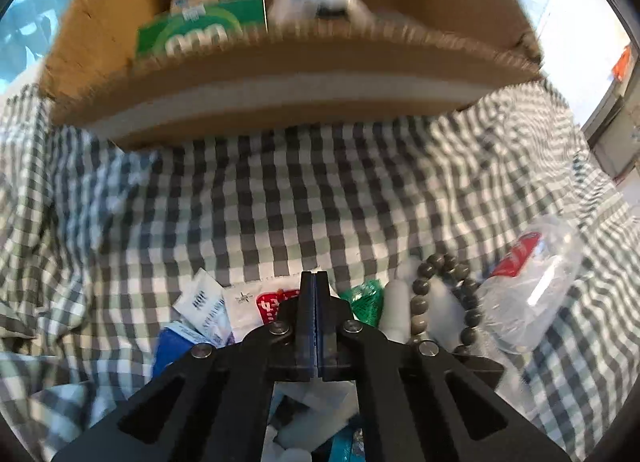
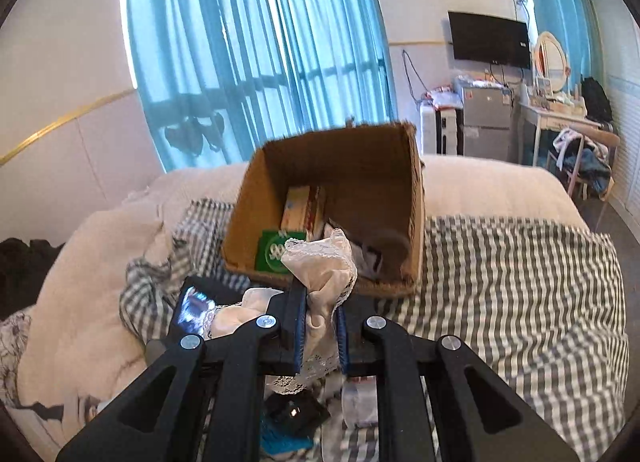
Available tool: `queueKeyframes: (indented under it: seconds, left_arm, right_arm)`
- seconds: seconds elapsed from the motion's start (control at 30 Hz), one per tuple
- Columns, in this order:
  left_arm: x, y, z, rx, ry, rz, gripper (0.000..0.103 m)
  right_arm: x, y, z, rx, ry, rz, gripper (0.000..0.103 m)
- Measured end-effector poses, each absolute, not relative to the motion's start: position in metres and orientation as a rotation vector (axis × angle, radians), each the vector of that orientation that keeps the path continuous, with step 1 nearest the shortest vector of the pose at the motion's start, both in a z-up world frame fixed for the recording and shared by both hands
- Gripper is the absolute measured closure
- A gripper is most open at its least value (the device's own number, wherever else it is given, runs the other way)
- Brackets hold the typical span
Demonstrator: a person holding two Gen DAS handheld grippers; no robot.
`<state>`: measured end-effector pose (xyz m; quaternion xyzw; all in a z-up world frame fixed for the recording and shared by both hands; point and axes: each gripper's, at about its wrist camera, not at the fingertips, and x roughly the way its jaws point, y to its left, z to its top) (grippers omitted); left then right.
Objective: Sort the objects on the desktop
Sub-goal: 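Carry the lace cloth and red sachet over the cardboard box with both grippers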
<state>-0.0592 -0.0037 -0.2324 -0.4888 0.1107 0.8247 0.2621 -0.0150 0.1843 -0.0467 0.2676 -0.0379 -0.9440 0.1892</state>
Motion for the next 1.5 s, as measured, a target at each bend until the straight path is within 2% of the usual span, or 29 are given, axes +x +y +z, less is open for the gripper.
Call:
queueKeyframes:
  seconds: [0.4, 0.53, 0.57, 0.63, 0.67, 0.7, 0.77, 0.87, 1.0, 1.03, 1.1, 1.13, 1.2, 1.3, 1.5]
  left_arm:
    - [-0.050, -0.039, -0.112, -1.001, 0.116, 2.340, 0.103]
    - [-0.061, -0.028, -0.116, -1.048, 0.154, 2.338, 0.102]
    - [-0.063, -0.029, -0.122, -1.079, 0.175, 2.338, 0.098]
    - [-0.073, -0.023, -0.152, -1.199, 0.175, 2.304, 0.082]
    - [-0.075, -0.020, -0.166, -1.246, 0.173, 2.283, 0.070]
    - [-0.078, -0.017, -0.181, -1.300, 0.184, 2.263, 0.063]
    - [-0.083, -0.007, -0.207, -1.370, 0.247, 2.246, 0.058]
    - [-0.085, 0.006, -0.231, -1.456, 0.328, 2.210, 0.042]
    - [-0.082, 0.014, -0.248, -1.482, 0.399, 2.184, 0.044]
    - [-0.081, 0.013, -0.249, -1.493, 0.386, 2.166, 0.048]
    - [-0.079, 0.010, -0.251, -1.504, 0.367, 2.146, 0.069]
    - [-0.078, 0.008, -0.250, -1.497, 0.366, 2.154, 0.071]
    - [-0.075, 0.004, -0.244, -1.473, 0.343, 2.167, 0.082]
    - [-0.072, -0.003, -0.230, -1.425, 0.297, 2.206, 0.087]
    - [-0.061, -0.019, -0.169, -1.254, 0.212, 2.312, 0.088]
  right_arm:
    - [-0.028, 0.196, -0.005, 0.608, -0.143, -2.703, 0.091]
    - [-0.040, 0.191, 0.017, 0.541, -0.142, -2.713, 0.091]
    - [-0.043, 0.188, 0.022, 0.525, -0.142, -2.715, 0.091]
    - [-0.049, 0.182, 0.032, 0.487, -0.136, -2.715, 0.091]
    - [-0.053, 0.179, 0.036, 0.473, -0.136, -2.712, 0.091]
    - [-0.057, 0.176, 0.039, 0.461, -0.135, -2.706, 0.091]
    - [-0.064, 0.168, 0.041, 0.446, -0.123, -2.691, 0.091]
    - [-0.075, 0.158, 0.037, 0.447, -0.084, -2.672, 0.091]
    - [-0.097, 0.146, 0.020, 0.479, -0.046, -2.660, 0.091]
    - [-0.103, 0.146, 0.015, 0.489, -0.046, -2.658, 0.091]
    - [-0.118, 0.147, 0.001, 0.528, -0.054, -2.648, 0.091]
    - [-0.124, 0.149, -0.004, 0.545, -0.059, -2.644, 0.091]
    - [-0.139, 0.151, -0.019, 0.590, -0.074, -2.632, 0.091]
    - [-0.160, 0.155, -0.038, 0.648, -0.089, -2.622, 0.091]
    - [-0.190, 0.156, -0.072, 0.752, -0.096, -2.598, 0.091]
